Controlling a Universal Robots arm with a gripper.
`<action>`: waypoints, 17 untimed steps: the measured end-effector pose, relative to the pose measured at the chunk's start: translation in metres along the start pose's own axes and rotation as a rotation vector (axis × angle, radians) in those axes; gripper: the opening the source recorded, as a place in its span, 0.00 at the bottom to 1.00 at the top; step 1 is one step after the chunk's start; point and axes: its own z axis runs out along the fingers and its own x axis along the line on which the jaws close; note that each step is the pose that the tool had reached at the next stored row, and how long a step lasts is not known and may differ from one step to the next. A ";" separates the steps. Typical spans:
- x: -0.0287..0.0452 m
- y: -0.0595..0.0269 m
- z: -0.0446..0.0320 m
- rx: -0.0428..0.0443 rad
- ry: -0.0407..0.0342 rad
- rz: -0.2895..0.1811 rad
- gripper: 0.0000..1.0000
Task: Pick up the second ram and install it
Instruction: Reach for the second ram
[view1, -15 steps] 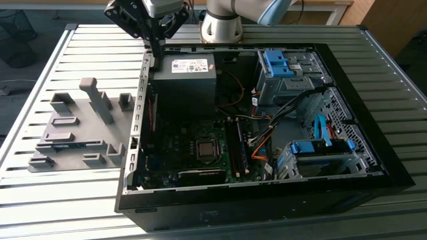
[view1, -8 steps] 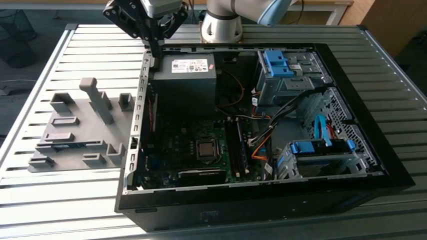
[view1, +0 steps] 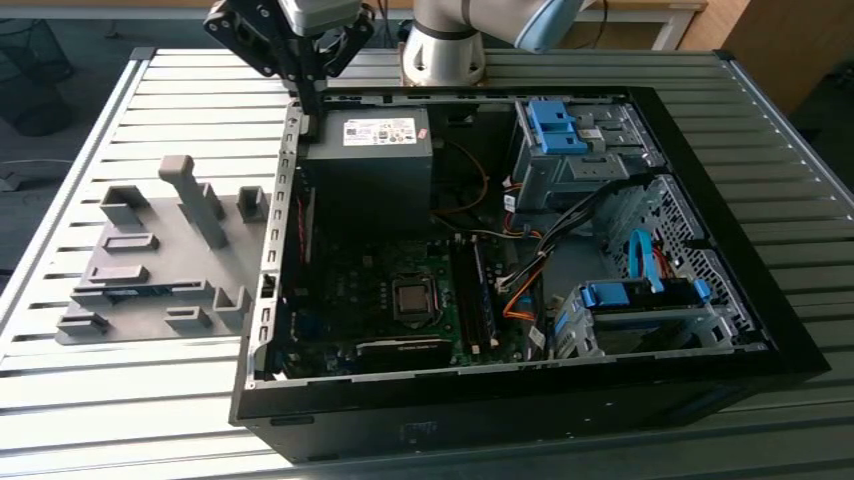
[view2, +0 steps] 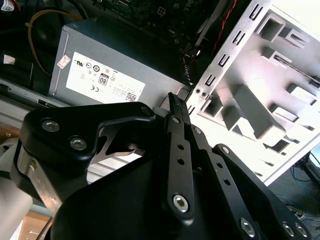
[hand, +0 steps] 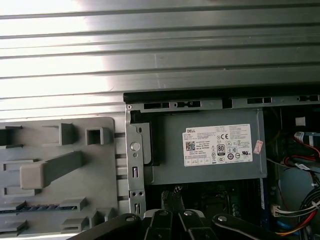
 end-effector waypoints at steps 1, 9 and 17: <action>0.0002 0.0000 0.0000 0.0001 0.0000 0.000 0.11; 0.0019 -0.0002 0.0000 0.0001 0.0000 0.000 0.11; 0.0037 -0.0003 0.0000 0.0001 0.0000 0.000 0.11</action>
